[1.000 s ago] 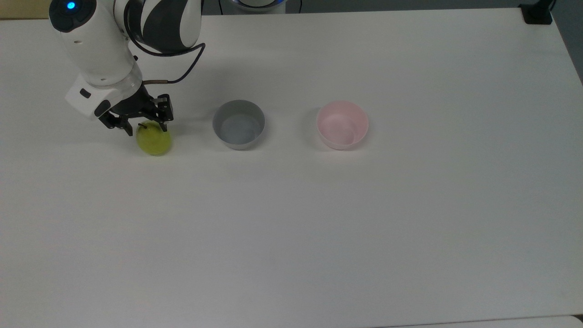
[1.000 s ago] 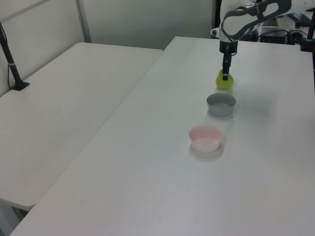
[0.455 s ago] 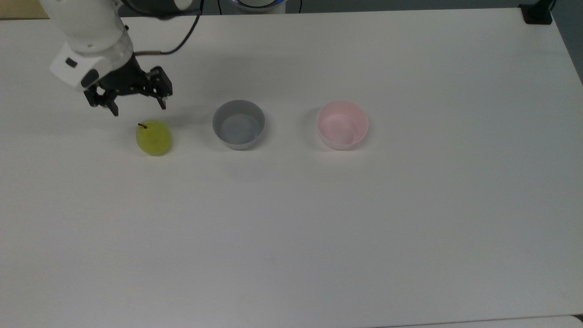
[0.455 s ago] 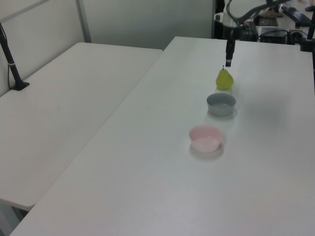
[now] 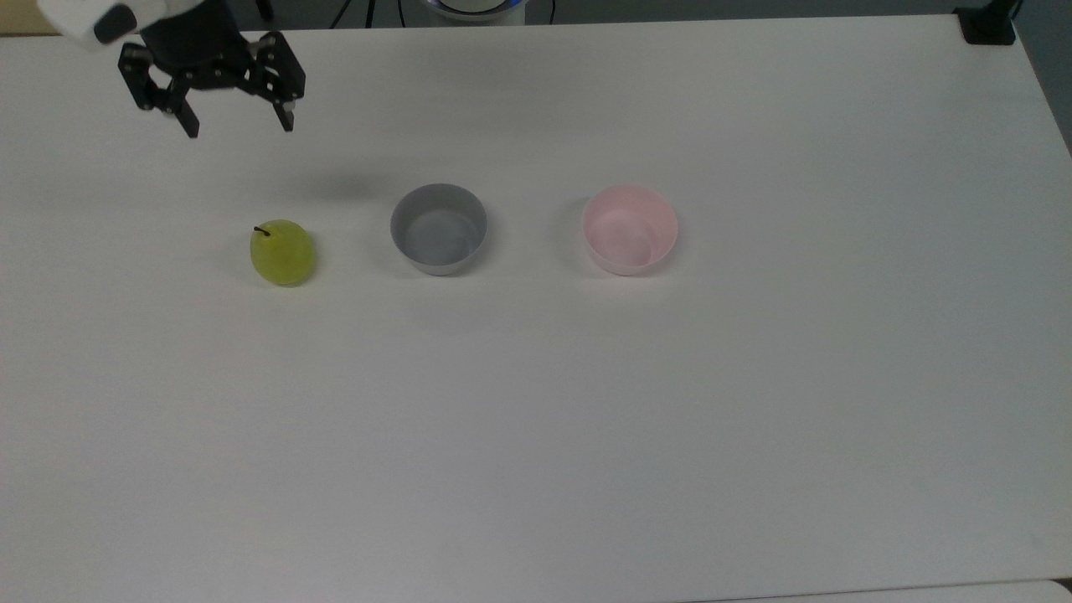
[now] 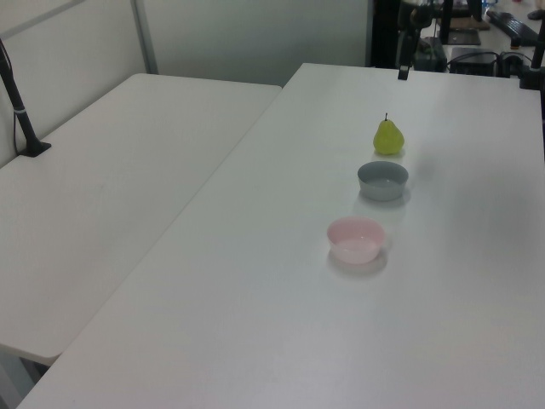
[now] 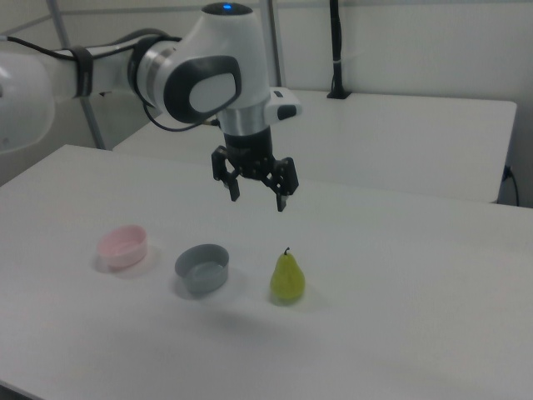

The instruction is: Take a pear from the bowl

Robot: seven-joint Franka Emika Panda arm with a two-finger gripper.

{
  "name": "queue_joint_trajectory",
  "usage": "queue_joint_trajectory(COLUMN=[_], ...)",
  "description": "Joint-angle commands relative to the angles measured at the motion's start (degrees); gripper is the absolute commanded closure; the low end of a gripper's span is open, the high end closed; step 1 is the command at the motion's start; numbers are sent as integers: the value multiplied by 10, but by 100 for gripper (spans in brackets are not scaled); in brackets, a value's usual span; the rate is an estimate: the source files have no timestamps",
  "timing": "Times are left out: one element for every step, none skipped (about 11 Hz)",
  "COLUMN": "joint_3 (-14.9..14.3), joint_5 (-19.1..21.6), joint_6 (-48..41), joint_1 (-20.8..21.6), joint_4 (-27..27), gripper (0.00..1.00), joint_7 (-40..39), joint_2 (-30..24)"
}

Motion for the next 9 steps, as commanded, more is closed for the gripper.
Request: queue_joint_trajectory(joint_3=[4, 14, 14, 16, 17, 21, 34, 50, 66], joint_5=[-10, -11, -13, -25, -35, -40, -42, -43, -45], joint_6=[-70, -81, -85, -91, -105, -113, -116, -115, -113], joint_1=[12, 16, 29, 38, 52, 62, 65, 64, 60], joint_4=[5, 6, 6, 12, 18, 21, 21, 21, 20], gripper=[0, 0, 0, 0, 0, 0, 0, 0, 0], joint_7=[58, 69, 103, 151, 185, 199, 201, 197, 191], joint_2=[-50, -59, -71, -79, -81, -81, -87, -87, -86])
